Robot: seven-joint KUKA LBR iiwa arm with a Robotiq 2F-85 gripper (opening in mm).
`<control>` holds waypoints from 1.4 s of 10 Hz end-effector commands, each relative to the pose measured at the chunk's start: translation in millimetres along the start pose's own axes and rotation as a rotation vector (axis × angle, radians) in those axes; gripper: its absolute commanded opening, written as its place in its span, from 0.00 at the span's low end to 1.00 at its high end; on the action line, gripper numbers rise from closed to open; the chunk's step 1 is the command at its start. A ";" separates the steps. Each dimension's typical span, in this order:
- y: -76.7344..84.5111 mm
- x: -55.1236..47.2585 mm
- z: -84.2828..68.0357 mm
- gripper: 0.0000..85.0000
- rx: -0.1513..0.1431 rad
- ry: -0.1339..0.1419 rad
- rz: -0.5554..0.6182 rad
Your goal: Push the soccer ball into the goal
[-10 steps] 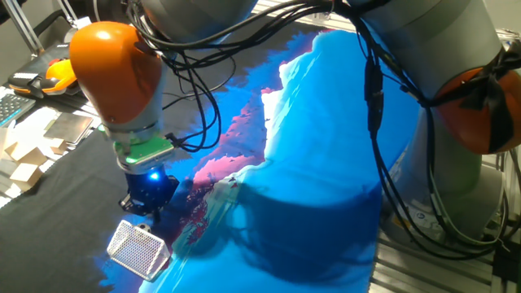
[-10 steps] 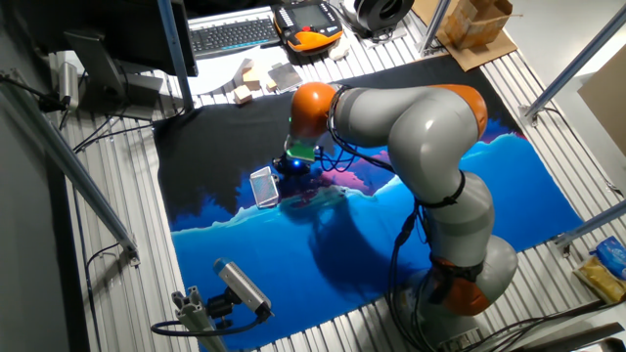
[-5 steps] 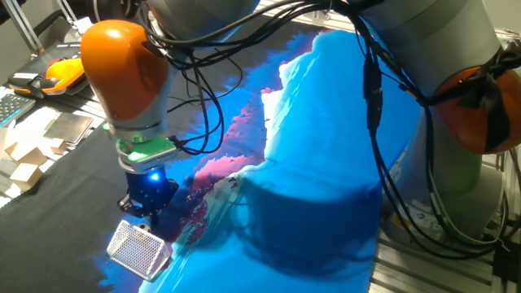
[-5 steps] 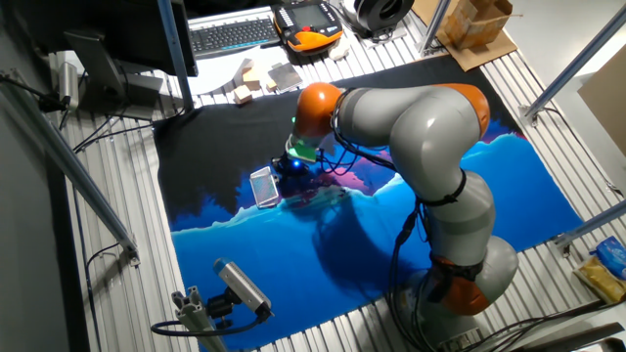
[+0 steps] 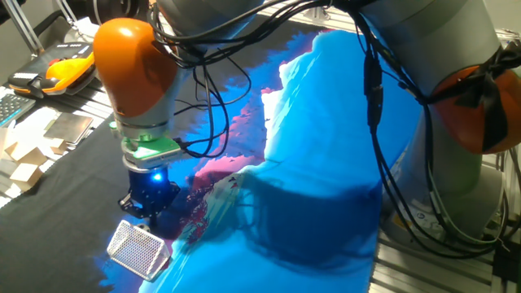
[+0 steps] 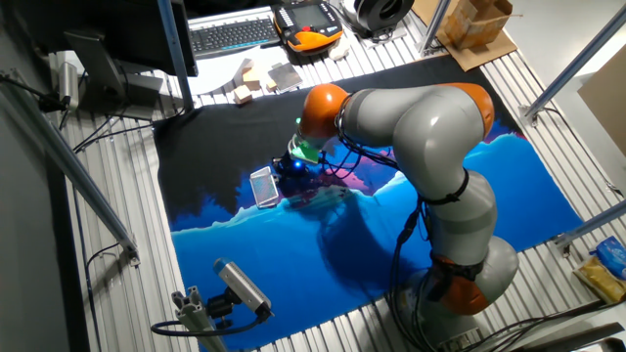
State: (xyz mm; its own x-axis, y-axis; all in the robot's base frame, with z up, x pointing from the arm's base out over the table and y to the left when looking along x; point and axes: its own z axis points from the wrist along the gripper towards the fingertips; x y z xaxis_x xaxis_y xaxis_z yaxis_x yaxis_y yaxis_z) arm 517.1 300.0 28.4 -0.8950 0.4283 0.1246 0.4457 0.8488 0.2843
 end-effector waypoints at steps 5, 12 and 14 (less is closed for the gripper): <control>0.1 1.1 -0.8 0.00 0.000 -0.033 -0.023; -2.1 -5.0 -4.6 0.00 -0.028 -0.085 -0.043; -1.6 -4.7 -4.1 0.00 -0.025 -0.090 -0.045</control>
State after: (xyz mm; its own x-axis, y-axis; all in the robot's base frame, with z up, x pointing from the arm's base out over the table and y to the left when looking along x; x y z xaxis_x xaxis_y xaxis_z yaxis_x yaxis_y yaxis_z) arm 520.7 295.5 31.3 -0.9085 0.4171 0.0257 0.4037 0.8601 0.3118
